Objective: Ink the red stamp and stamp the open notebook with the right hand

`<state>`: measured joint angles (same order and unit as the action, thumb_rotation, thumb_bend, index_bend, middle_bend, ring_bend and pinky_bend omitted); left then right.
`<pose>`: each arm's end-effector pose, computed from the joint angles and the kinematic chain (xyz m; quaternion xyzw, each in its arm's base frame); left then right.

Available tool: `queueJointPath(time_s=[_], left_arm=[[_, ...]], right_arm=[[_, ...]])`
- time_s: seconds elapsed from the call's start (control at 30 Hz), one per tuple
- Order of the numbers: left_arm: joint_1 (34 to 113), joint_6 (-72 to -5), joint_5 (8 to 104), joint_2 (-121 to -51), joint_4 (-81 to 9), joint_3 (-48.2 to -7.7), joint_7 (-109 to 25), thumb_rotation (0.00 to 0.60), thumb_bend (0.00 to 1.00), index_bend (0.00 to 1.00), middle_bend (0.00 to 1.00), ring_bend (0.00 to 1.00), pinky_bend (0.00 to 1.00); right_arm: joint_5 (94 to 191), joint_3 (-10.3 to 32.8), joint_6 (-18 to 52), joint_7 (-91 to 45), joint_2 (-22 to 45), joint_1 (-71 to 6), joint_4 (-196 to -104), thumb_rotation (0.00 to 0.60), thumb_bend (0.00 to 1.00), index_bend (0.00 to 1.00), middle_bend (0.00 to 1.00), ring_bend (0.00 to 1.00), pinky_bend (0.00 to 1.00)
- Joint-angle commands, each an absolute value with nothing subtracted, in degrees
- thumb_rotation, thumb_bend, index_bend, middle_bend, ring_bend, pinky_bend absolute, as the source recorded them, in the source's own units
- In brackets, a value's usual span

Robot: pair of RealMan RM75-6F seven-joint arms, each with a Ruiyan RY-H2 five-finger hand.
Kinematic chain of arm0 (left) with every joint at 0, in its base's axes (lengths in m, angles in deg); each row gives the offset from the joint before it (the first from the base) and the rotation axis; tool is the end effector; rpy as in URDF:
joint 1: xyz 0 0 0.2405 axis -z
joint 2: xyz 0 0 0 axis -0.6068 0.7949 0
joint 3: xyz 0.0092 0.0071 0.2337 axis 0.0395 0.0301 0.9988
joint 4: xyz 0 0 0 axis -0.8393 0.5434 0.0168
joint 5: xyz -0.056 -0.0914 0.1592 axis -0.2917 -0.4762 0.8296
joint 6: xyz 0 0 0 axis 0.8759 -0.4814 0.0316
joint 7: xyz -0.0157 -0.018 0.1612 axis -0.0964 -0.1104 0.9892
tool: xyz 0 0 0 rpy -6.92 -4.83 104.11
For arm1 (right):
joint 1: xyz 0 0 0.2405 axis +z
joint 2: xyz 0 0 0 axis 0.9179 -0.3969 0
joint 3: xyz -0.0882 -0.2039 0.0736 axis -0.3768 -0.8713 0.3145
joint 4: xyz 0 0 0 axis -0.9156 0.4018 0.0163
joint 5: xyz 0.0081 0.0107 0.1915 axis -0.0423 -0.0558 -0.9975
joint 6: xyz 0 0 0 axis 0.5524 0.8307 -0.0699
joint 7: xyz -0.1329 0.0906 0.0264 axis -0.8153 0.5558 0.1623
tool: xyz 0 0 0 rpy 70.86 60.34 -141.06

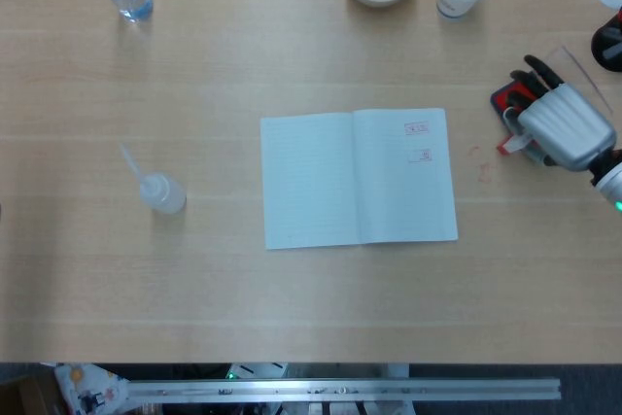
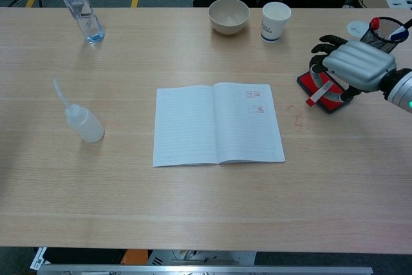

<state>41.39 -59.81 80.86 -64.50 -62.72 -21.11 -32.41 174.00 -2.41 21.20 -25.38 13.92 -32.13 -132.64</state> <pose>-0.2695 0.1863 0.1653 -0.6159 -0.3684 -0.3499 0.6021 -0.2521 -0.3262 0.0267 0.8360 -0.2118 0.2623 0.4330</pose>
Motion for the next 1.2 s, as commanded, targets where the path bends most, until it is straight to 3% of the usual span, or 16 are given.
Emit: queueJointPath(time_s=[0.03, 0.47, 1.2], left_arm=[[41.46, -59.62, 80.87, -64.42, -62.79, -21.04, -32.38, 0.600, 0.34, 0.18, 0.16, 0.10, 0.09], [41.43, -59.20, 80.77, -64.02, -62.70, -20.76, -32.81, 0.600, 0.34, 0.18, 0.15, 0.10, 0.09], [41.73, -58.02, 80.36, -63.82, -63.09, -20.39, -32.03, 0.600, 0.34, 0.18, 0.15, 0.10, 0.09]], right_arm=[[172.93, -1.84, 22.22, -25.89, 13.12, -32.00, -133.00, 0.600, 0.33, 0.63, 0.37, 0.14, 0.03], [169.63, -0.90, 26.34, -26.83, 14.99, -31.72, -127.90, 0.600, 0.33, 0.63, 0.37, 0.14, 0.03], [168.88, -0.65, 27.71, -25.02, 19.24, -31.36, -121.84, 0.600, 0.33, 0.64, 0.37, 0.14, 0.03]])
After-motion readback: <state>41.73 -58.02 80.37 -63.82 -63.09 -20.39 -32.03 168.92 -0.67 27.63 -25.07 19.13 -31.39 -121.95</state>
